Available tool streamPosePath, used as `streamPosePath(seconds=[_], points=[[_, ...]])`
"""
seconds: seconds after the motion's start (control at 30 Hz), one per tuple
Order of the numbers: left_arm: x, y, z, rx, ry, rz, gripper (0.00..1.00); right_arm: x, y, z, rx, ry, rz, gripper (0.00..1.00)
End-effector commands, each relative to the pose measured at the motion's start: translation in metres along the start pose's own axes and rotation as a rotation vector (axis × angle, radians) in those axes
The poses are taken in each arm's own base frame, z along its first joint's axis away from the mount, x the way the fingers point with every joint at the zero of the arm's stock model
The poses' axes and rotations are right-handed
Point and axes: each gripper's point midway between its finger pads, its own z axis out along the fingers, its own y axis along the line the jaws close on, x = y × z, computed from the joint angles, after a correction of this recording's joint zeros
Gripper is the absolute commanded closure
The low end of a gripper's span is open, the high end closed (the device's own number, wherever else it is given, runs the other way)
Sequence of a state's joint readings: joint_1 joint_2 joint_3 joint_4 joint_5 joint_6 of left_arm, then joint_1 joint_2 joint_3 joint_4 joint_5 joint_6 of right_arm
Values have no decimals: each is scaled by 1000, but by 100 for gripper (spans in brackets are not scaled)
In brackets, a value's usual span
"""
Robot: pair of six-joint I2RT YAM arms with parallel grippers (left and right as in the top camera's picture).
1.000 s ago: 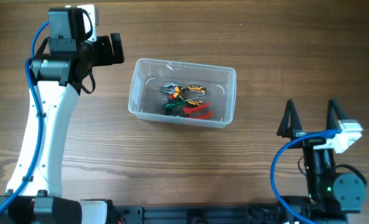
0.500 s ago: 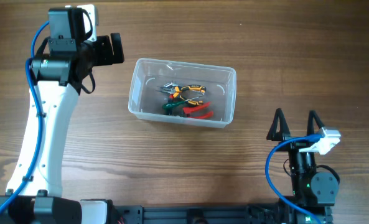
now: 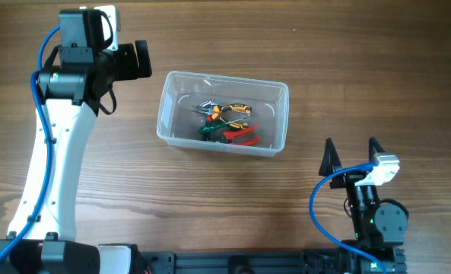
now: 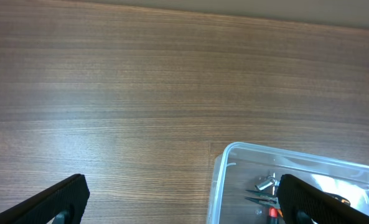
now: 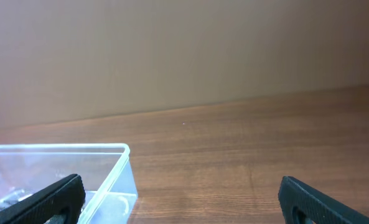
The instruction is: Pack container
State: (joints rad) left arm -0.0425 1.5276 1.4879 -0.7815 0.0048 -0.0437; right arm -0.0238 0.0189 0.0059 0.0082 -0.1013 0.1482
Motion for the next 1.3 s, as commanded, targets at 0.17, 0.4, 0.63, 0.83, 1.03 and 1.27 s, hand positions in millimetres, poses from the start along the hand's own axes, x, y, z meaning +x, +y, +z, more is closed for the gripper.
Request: streamPosePath(seconds=[0.17, 0.4, 0.63, 0.83, 1.03, 1.27], points=[[-3, 2, -3, -2, -10, -22, 0, -3, 10, -1, -55, -17, -175, 0], [-3, 2, -3, -2, -10, -22, 0, -3, 10, -1, -55, -16, -174, 0], [-3, 2, -3, -2, -10, -22, 0, -3, 10, -1, -55, -17, -175, 0], [-3, 2, -3, -2, -10, -22, 0, -3, 10, -1, -55, -17, -174, 0], [-3, 2, -1, -2, -6, -22, 0, -3, 10, -1, -55, -17, -175, 0], [-28, 18, -61, -95, -175, -18, 0, -3, 10, -1, -55, -17, -174, 0]])
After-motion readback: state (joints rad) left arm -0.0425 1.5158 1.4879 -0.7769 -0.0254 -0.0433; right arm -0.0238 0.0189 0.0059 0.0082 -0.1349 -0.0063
